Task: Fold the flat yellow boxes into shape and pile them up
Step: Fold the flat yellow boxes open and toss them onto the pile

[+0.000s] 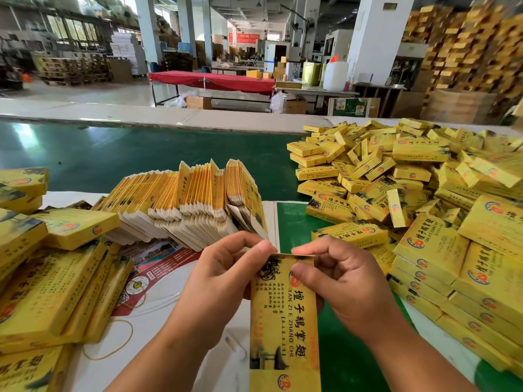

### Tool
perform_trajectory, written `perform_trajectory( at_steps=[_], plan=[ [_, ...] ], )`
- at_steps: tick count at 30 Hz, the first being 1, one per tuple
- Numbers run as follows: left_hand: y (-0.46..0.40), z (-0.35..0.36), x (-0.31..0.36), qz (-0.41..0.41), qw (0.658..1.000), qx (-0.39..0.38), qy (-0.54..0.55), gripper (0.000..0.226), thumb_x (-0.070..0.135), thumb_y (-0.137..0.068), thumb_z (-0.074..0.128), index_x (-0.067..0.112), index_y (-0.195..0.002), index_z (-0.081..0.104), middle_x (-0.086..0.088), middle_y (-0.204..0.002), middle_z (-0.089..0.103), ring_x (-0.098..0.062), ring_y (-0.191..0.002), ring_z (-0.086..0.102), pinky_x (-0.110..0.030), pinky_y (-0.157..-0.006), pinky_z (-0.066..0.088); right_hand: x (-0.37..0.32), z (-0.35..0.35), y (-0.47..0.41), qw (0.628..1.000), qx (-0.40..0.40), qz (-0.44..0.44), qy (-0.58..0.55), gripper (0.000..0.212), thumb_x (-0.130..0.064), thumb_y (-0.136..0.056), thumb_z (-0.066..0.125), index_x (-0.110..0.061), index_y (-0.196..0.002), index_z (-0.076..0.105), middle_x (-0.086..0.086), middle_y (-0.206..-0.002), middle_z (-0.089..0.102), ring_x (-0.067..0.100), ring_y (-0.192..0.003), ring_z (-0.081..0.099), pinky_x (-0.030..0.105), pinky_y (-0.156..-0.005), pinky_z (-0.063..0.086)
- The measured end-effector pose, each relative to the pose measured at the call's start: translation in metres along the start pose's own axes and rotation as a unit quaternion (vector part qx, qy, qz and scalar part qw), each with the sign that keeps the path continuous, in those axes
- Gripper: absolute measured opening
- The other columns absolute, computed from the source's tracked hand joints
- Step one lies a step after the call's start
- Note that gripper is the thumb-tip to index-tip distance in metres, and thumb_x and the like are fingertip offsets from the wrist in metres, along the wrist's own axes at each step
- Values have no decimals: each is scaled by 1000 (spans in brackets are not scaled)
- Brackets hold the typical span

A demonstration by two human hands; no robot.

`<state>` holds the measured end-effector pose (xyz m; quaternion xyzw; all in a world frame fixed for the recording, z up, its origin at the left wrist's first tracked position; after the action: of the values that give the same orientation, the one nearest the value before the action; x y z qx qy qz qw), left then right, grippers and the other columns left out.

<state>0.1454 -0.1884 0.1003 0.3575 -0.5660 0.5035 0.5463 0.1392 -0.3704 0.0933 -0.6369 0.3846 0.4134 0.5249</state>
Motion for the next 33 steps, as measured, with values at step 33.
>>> perform_trajectory(
  at_steps=[33],
  plan=[
    [18,24,-5,122,832,86,-534,87,59,-62,56,36,-138,19,25,-115,36,3,-108,35,-14,-86,30,-12,14,3,985,100,-62,123,13,-39,-85,70,-30,-92,77,-10,-77,74,7,-69,71,20,-57,56]
  ],
)
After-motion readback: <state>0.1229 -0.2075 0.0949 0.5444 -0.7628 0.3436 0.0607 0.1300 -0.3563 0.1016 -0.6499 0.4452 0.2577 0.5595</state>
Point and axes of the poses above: each hand's wrist, its own y-axis away from the middle knuckle, its own z-axis out of the palm, x = y × z, the point moved 2 cm from there along -y, towards the middle knuckle
